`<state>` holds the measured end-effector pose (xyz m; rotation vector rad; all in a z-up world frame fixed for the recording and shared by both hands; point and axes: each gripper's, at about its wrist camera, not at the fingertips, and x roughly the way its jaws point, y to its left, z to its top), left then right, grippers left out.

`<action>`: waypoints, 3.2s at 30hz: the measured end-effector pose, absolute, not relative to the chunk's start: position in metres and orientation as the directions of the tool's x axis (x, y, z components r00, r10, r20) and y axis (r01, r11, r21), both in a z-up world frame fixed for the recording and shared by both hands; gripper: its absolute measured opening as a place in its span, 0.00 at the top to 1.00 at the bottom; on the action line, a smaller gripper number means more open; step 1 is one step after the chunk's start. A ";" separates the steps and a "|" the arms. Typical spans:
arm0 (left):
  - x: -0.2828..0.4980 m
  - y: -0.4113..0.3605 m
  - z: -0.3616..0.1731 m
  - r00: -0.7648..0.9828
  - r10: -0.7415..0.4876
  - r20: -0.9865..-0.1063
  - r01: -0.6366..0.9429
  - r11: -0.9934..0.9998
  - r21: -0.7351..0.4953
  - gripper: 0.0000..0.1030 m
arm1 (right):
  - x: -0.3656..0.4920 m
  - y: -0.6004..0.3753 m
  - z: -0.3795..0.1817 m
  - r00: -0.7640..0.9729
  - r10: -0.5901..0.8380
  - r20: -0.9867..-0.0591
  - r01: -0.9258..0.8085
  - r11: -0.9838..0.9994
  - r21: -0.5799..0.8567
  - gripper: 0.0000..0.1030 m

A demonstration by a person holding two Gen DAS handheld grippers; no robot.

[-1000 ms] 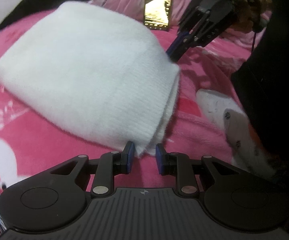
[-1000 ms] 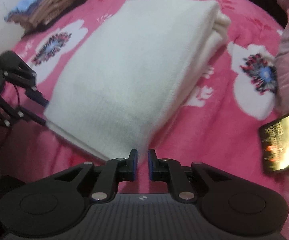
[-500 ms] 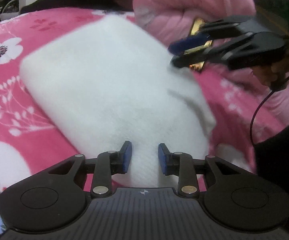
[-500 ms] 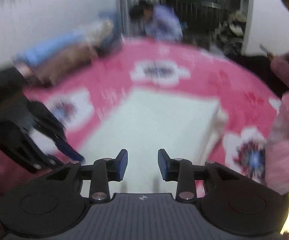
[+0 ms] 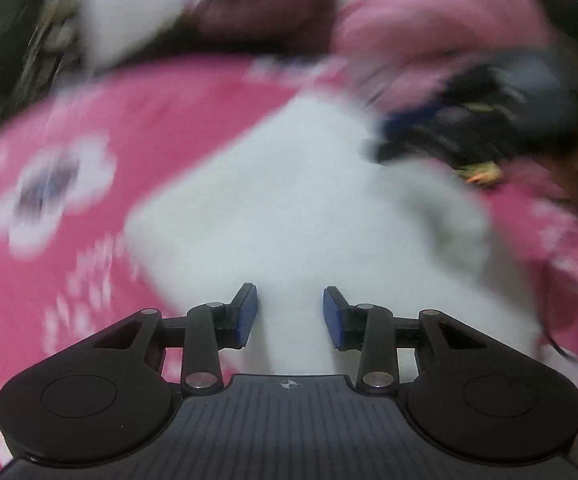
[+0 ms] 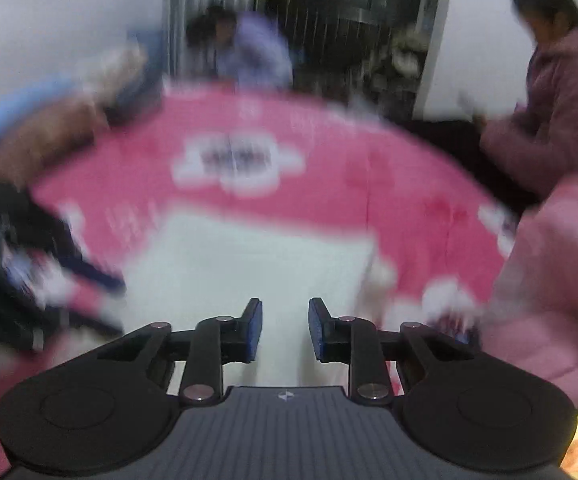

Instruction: Fold clothes

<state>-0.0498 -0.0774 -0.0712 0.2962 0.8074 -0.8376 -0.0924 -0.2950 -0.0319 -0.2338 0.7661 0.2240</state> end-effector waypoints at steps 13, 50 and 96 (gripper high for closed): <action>0.029 -0.111 -0.083 0.530 -0.378 -0.759 0.570 0.821 -0.010 0.57 | -0.029 -0.293 -0.027 0.736 0.108 -0.668 -0.248 0.962 -0.118 0.88; 0.031 -0.143 -0.067 0.594 -0.231 -0.770 0.494 0.861 0.123 0.55 | 0.027 -0.306 -0.063 0.701 0.034 -0.712 -0.117 0.991 -0.067 0.94; -0.030 -0.035 -0.063 0.399 -0.498 -0.770 0.479 0.829 -0.288 0.35 | -0.106 -0.394 -0.030 0.661 0.386 -0.644 -0.110 0.898 0.426 0.50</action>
